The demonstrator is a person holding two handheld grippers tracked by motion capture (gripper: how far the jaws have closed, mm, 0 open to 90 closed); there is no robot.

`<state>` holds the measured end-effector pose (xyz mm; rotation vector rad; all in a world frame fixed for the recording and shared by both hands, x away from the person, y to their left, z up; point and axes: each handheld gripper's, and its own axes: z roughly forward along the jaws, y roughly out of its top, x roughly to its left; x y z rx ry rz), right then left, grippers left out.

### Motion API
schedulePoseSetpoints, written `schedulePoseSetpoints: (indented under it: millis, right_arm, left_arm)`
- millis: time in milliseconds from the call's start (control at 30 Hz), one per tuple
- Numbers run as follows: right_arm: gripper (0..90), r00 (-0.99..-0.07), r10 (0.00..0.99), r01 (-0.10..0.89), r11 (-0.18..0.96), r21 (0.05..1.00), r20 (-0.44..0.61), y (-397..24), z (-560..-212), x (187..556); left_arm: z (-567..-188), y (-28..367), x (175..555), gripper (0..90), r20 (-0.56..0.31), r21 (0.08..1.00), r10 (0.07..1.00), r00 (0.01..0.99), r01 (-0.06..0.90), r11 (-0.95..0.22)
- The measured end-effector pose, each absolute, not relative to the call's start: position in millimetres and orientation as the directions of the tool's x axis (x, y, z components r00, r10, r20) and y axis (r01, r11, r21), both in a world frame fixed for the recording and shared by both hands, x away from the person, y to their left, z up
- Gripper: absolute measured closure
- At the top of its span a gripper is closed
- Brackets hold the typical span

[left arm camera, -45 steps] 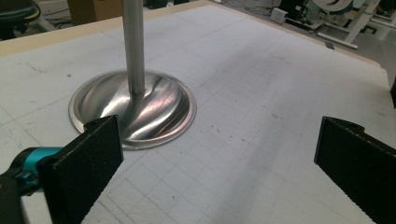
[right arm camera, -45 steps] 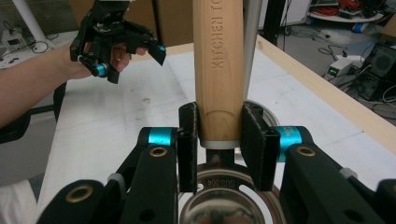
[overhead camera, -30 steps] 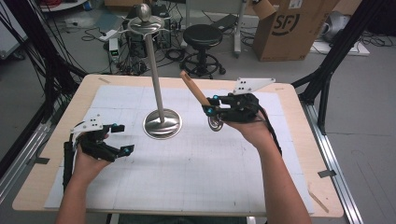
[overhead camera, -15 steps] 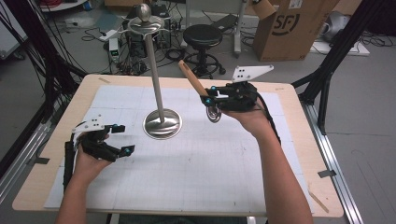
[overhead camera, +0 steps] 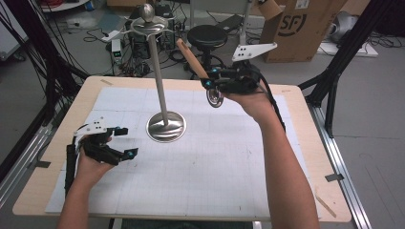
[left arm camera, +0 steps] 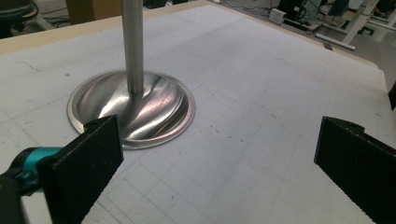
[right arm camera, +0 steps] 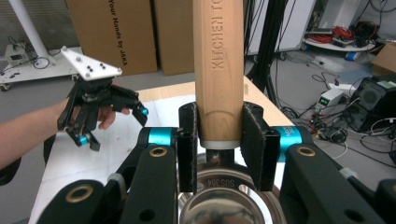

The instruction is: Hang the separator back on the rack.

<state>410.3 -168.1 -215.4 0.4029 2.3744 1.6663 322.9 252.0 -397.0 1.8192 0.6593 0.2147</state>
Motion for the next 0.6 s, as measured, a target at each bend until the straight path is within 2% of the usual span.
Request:
schedulePoseSetpoints:
  millis: [267, 600]
  right_arm:
    - [69.0, -0.941, 0.337, 0.101, 0.294, 0.951, -0.005, -162, -201, 418]
    - [69.1, -0.939, 0.343, 0.128, 0.278, 0.952, 0.026, -155, -204, 429]
  left_arm:
    - [-397, 252, 323, 1.8, -0.171, 0.919, 0.534, 0.828, 0.330, -0.217]
    - [-396, 253, 322, 1.8, -0.175, 0.919, 0.538, 0.824, 0.333, -0.210]
